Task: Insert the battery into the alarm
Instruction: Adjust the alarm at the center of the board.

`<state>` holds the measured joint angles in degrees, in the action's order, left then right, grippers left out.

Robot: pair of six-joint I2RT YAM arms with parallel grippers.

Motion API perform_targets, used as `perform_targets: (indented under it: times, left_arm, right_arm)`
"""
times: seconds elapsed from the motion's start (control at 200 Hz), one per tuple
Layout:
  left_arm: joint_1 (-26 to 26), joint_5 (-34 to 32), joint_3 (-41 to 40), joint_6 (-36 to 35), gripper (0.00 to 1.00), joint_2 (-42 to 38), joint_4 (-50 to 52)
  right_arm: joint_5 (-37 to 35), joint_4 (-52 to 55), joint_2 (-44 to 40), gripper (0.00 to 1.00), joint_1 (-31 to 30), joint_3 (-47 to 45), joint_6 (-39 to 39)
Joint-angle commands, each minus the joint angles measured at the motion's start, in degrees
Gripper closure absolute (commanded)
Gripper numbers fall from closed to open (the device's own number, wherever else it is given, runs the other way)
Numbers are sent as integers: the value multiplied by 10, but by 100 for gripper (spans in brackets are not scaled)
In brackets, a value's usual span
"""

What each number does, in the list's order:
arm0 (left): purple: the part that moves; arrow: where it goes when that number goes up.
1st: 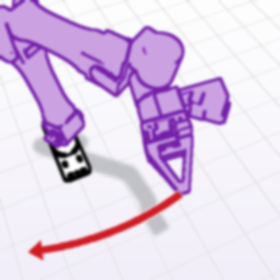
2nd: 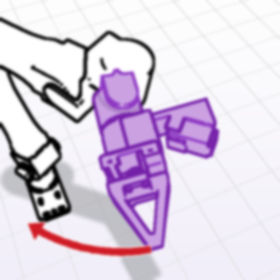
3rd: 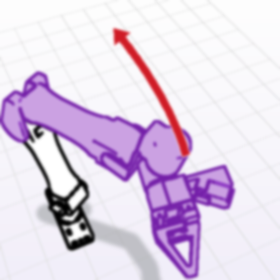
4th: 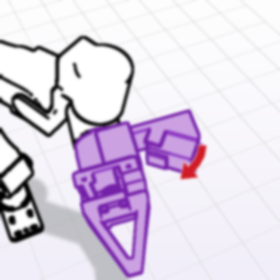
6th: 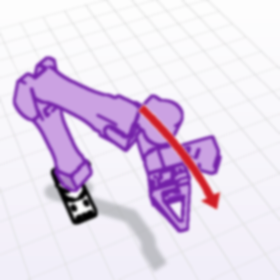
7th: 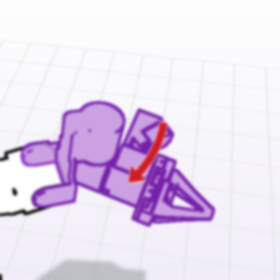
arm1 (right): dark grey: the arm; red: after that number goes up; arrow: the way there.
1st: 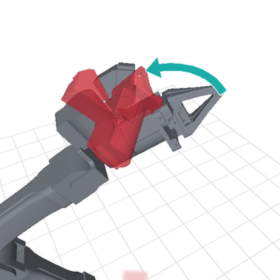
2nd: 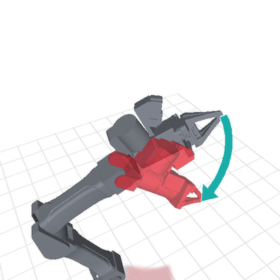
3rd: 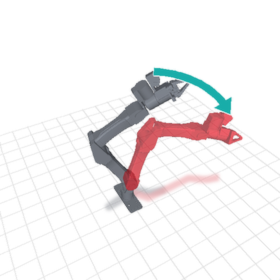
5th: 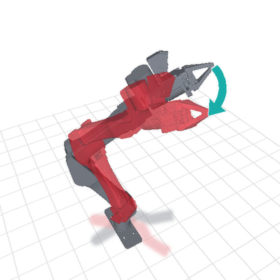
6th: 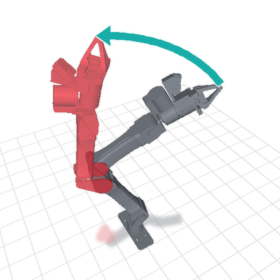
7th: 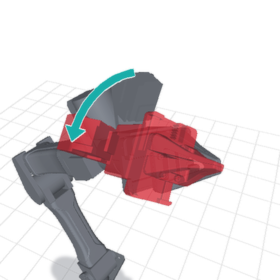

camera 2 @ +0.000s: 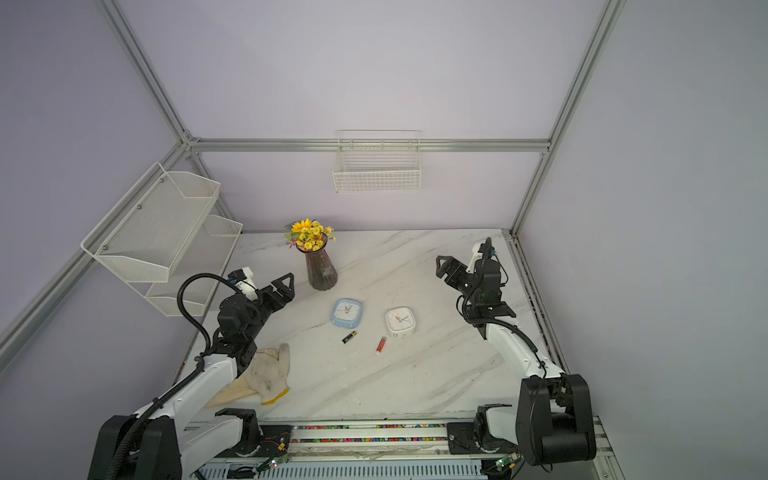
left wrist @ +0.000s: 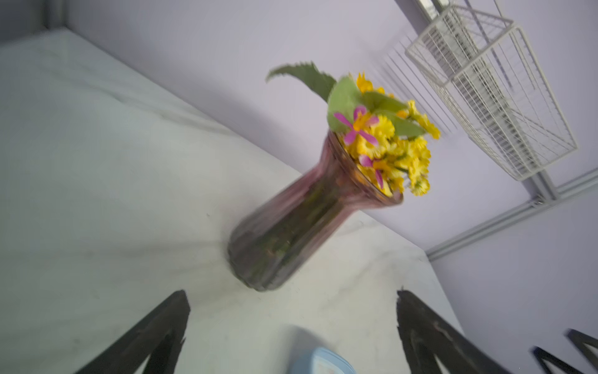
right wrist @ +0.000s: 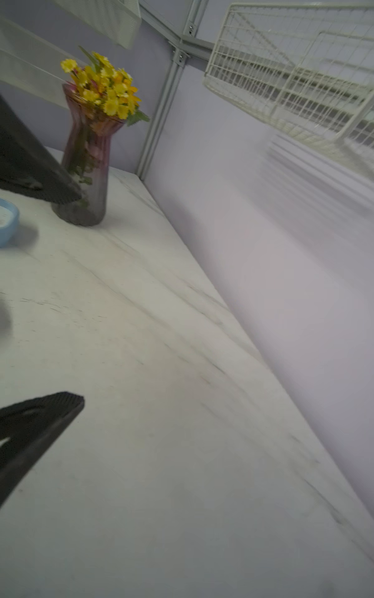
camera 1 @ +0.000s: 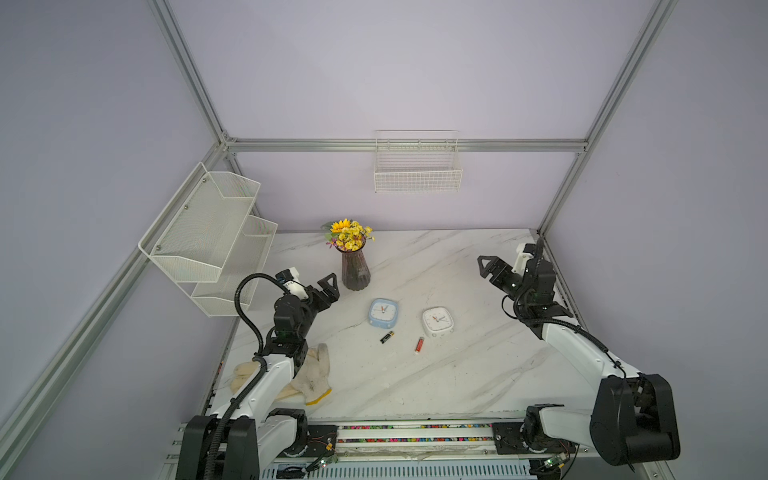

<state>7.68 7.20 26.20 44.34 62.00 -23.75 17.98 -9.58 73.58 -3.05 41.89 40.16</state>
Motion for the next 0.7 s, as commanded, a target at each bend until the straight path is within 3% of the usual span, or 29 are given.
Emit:
perform_targets:
  times: [0.0,0.09,0.175,0.435,0.695]
  left_arm:
    - [122,28,44,101,0,1,42]
    - [214,-25,84,126,0,38,57]
    - [263,3,140,138,0,111,58]
    - [333,41,263,184,0,314,65]
    - [362,26,288,231,1,408,53]
  right_arm:
    - [135,27,1,7,-7,-40,98]
    - [118,30,-8,7,-18,-67,116]
    - [121,-3,-6,7,-26,-103,147]
    - [117,-68,39,12,-67,-141,202]
    - [81,-92,80,19,-110,-162,232]
